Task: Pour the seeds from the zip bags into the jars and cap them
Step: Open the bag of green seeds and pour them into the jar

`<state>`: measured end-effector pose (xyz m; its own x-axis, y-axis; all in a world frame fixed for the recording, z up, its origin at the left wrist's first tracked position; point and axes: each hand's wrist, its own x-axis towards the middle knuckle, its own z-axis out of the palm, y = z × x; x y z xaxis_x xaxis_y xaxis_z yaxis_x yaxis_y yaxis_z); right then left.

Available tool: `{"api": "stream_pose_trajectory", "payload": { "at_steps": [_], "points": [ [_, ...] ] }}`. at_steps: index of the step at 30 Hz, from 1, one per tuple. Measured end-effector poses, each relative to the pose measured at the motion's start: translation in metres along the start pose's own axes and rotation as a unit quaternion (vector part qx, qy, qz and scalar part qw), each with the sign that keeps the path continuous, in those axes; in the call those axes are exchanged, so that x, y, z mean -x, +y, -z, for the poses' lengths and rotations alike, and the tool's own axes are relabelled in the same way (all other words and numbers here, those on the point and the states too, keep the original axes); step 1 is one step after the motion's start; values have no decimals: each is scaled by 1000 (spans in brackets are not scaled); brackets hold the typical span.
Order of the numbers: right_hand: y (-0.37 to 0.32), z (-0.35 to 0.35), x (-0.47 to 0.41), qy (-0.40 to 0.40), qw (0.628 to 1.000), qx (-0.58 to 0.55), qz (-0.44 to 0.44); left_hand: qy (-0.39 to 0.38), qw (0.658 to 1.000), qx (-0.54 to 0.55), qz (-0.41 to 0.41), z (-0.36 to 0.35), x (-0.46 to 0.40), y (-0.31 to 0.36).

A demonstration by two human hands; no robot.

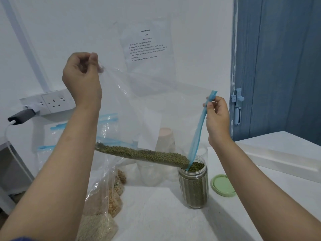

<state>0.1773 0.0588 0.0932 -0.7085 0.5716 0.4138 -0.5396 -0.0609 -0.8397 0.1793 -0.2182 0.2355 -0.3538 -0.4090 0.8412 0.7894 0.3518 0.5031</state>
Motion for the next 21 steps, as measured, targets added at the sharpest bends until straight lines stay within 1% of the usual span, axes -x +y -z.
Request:
{"api": "stream_pose_trajectory", "payload": {
  "at_steps": [21],
  "points": [
    [5,9,1,9,1000,-1,-7,-16,1000,4,-9,-10,3,7]
  ]
}}
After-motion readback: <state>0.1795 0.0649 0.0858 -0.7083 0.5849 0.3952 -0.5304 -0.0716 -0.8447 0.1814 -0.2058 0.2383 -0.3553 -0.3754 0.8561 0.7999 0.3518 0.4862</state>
